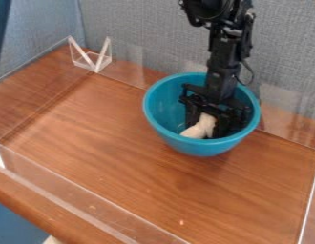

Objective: Remove the mushroom from inside the blue bowl and put it on the table

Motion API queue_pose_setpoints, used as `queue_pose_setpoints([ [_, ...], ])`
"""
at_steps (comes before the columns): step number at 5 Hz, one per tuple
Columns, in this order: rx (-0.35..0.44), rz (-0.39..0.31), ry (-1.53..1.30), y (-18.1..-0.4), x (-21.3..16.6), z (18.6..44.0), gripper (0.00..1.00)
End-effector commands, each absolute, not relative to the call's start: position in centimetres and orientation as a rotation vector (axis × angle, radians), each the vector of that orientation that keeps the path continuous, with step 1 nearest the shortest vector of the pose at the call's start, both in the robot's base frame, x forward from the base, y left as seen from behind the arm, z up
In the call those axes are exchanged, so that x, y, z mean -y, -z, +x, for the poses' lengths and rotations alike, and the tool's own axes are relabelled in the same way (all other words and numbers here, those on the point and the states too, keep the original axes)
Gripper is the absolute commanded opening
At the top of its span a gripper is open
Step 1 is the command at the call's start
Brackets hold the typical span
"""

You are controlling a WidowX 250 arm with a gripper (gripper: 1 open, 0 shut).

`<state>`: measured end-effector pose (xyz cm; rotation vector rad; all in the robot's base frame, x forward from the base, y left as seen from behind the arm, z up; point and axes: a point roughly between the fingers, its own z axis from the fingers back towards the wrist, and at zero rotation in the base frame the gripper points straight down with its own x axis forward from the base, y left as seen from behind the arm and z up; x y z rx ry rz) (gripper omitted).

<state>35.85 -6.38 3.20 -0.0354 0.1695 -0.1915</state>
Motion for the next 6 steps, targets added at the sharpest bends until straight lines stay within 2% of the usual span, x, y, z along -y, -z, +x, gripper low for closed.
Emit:
queue_pose_setpoints([
  [1,-0.101,-0.049,0.223,-5.2,7.0,36.4,0.0],
  [6,-0.086,-0.07,0.245,-6.4,6.6,35.9,0.0],
])
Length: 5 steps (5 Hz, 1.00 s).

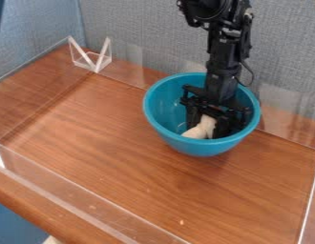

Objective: Remove the mushroom from inside the blue bowl and put it on the table

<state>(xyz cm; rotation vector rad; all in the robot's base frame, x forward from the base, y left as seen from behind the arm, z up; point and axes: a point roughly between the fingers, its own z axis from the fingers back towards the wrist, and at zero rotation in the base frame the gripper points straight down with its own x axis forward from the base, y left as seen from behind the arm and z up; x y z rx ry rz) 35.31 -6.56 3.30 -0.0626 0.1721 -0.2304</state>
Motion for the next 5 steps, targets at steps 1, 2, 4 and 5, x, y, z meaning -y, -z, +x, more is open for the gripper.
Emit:
queue_pose_setpoints([
  [1,-0.083,-0.074,0.25,-6.67,6.54,35.8,0.0],
  [2,-0.081,-0.079,0.255,-6.89,6.48,35.7,0.0],
  [4,-0.076,-0.088,0.264,-7.34,6.33,35.48,0.0],
  [5,-0.073,-0.092,0.269,-7.56,6.24,35.38,0.0],
])
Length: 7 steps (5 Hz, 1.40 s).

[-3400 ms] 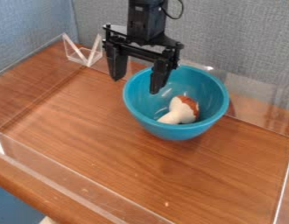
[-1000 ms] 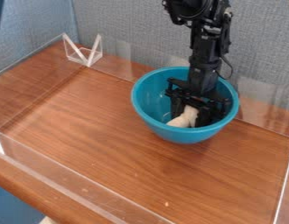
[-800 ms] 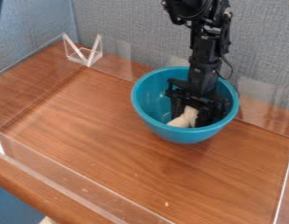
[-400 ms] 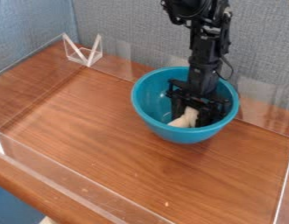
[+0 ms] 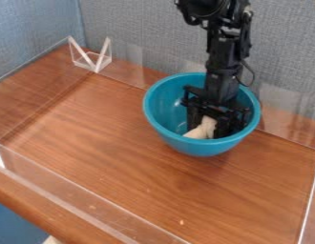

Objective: Remove the mushroom from inside the blue bowl and put it on the table

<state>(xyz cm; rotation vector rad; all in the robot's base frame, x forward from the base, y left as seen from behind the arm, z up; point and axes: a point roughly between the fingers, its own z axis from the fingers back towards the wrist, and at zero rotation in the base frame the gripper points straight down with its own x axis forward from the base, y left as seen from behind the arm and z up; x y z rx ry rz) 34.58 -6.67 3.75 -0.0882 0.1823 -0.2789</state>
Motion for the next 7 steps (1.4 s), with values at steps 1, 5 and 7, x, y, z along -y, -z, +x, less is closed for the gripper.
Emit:
queue_pose_setpoints([
  [1,-0.071,-0.096,0.273,-7.8,6.2,35.3,0.0],
  [5,-0.044,-0.11,0.298,-9.5,5.9,34.7,0.0],
  [7,0.002,-0.106,0.315,-11.8,5.8,34.3,0.0],
])
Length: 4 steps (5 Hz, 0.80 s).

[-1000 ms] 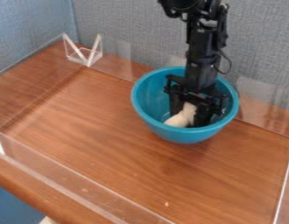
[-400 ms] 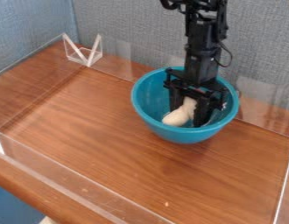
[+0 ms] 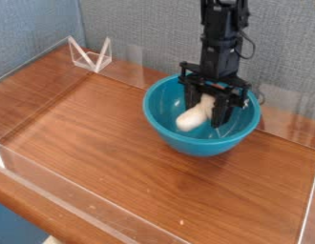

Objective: Remove the mushroom from inside the blue bowl and put it on the table

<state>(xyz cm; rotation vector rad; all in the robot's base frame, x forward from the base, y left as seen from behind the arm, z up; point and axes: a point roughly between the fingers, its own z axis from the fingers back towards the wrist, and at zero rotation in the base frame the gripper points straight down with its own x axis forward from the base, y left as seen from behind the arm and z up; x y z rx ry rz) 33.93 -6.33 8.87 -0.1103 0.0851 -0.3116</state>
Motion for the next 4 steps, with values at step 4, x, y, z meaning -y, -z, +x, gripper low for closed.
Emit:
queue_pose_setpoints([
  [4,0.179,-0.055,0.326,-19.0,3.2,31.7,0.0],
])
